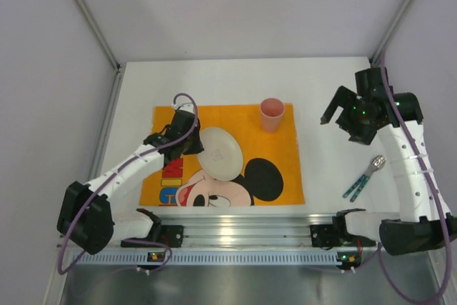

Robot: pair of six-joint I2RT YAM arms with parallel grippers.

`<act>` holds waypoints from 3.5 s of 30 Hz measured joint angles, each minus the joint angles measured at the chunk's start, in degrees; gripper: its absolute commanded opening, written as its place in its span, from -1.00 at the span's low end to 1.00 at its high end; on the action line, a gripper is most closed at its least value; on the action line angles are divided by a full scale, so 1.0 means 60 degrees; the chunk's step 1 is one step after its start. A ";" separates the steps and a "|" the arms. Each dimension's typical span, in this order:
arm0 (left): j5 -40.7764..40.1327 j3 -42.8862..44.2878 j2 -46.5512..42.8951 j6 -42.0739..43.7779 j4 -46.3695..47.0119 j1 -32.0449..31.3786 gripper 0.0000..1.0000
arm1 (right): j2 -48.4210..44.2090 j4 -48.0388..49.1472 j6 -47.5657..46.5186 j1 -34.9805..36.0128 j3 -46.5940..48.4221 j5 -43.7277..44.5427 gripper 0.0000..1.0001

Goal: Set the dinner table for one person

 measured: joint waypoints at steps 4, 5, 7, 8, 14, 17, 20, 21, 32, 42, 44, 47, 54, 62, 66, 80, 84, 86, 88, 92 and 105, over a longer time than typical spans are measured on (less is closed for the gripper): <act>0.0528 -0.0310 0.0073 -0.0124 0.0506 0.0452 -1.00 | -0.0091 0.0124 -0.0576 -0.1993 -0.1184 -0.0200 1.00; 0.0601 -0.0379 0.0098 -0.0127 0.0645 0.0481 -0.98 | -0.0062 0.0138 -0.0703 -0.2455 -0.1428 -0.0182 0.99; 0.0747 -0.0484 0.0291 -0.0204 0.0922 0.0514 -0.86 | 0.0007 0.0200 -0.0922 -0.3169 -0.1785 -0.0117 1.00; 0.0838 -0.0492 0.0423 -0.0251 0.1020 0.0525 -0.63 | 0.0066 0.0266 -0.1071 -0.3697 -0.2014 -0.0073 1.00; 0.1260 -0.0590 0.1315 -0.0288 0.1173 0.0539 0.49 | 0.0182 0.0783 -0.1541 -0.5956 -0.3304 0.0168 0.92; 0.1388 -0.0667 0.1450 -0.0273 0.0841 0.0539 0.91 | 0.0193 0.1045 -0.1574 -0.6772 -0.4069 0.0273 0.76; 0.1457 -0.0630 0.1432 -0.0299 0.0630 0.0539 0.91 | 0.0197 0.1428 -0.1552 -0.7329 -0.4809 0.0262 0.65; 0.1501 -0.0576 0.1432 -0.0295 0.0517 0.0539 0.91 | 0.0204 0.1610 -0.1541 -0.7453 -0.5038 0.0262 0.63; 0.1752 0.0047 0.0816 -0.0284 -0.0426 0.0539 0.90 | 0.1086 0.3322 -0.1370 -0.7570 -0.6710 -0.0033 0.21; 0.1876 0.0120 0.0368 -0.0437 -0.1002 0.0539 0.90 | 0.2725 0.4554 -0.1129 -0.7566 -0.6732 -0.0040 -0.27; 0.1825 0.0182 0.0364 -0.0437 -0.1067 0.0539 0.90 | 0.3016 0.4539 -0.1155 -0.7570 -0.6626 -0.0036 -0.48; 0.1698 0.0219 0.0357 -0.0448 -0.1089 0.0539 0.90 | 0.3308 0.4484 -0.1198 -0.7493 -0.6349 -0.0124 -0.81; 0.1428 0.0222 0.0357 -0.0576 -0.1180 0.0539 0.89 | 0.4437 0.3956 -0.0918 -0.5570 -0.5162 0.0623 -1.00; 0.1162 0.0510 0.0361 -0.0943 -0.1275 0.0539 0.89 | 0.6466 0.4091 -0.0667 -0.2146 -0.2248 0.0583 -1.00; 0.1089 0.0525 0.0361 -0.1129 -0.1271 0.0539 0.89 | 0.7133 0.3942 -0.0714 -0.1402 -0.1271 0.0688 -0.79; 0.1027 0.0525 0.0350 -0.1333 -0.1038 0.0539 0.89 | 0.7155 0.3228 -0.0882 -0.1217 -0.0801 0.0812 0.43; 0.1031 0.0525 0.0350 -0.1300 -0.1005 0.0539 0.89 | 0.6637 0.3253 -0.0732 -0.1053 -0.0801 0.0481 0.41; 0.1027 0.0525 0.0350 -0.1257 -0.1009 0.0539 0.89 | 0.6528 0.3300 -0.0623 -0.0962 -0.0801 0.0291 0.40; 0.1027 0.0525 0.0346 -0.1213 -0.1013 0.0539 0.89 | 0.6528 0.3355 -0.0539 -0.0860 -0.0801 0.0182 0.36; 0.1020 0.0525 0.0233 -0.1111 -0.1045 0.0539 0.89 | 0.6590 0.3544 -0.0382 -0.0641 -0.0790 0.0069 0.26; 0.1009 0.0525 -0.0204 -0.0925 -0.1392 0.0539 0.89 | 0.7624 0.3770 -0.0361 -0.0605 -0.0528 0.0186 0.15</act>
